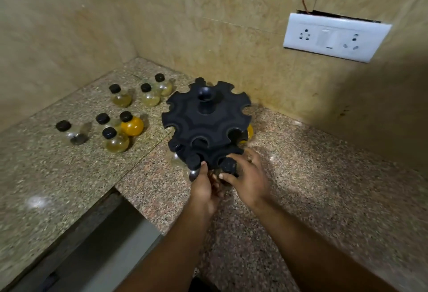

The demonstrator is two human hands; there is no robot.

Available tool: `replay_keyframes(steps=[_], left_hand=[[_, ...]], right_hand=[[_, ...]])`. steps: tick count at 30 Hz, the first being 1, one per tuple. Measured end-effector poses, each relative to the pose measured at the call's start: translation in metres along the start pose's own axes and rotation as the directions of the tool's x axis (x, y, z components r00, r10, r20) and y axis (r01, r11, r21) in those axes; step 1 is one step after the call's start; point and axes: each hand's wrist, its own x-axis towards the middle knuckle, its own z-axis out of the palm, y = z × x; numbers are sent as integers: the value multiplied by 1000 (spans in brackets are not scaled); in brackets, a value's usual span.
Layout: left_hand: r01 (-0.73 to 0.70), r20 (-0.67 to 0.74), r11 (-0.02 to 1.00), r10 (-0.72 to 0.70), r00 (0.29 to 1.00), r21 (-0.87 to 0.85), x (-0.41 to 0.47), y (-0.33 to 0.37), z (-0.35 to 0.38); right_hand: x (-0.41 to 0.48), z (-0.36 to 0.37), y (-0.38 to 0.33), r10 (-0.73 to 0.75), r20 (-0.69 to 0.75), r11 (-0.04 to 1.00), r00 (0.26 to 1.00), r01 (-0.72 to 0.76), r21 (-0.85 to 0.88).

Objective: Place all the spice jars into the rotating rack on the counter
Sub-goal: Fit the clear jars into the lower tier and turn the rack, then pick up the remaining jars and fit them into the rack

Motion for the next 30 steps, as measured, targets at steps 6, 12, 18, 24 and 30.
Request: replay_keyframes(steps=[6,12,18,24,30], left_hand=[[64,132,983,-88,987,171,4,19,-19],[132,153,930,-194,969,343,0,31,-18],[109,156,909,-185,970,402,7,34,-13],[-8,115,891,-50,992,454,24,37,5],[-65,-101,892,122,987,447,42,45,-8]], right_hand=[[18,3,-15,32,16,997,999,-31,-70],[25,0,-13,54,46,986,997,-46,-158],[25,-6,-9,125,-22,978,992,-127,-165],[9,-4,-6,207,-126,958,970,-227,-175],[-5,8,-11,117,-47,978,992,-123,-167]])
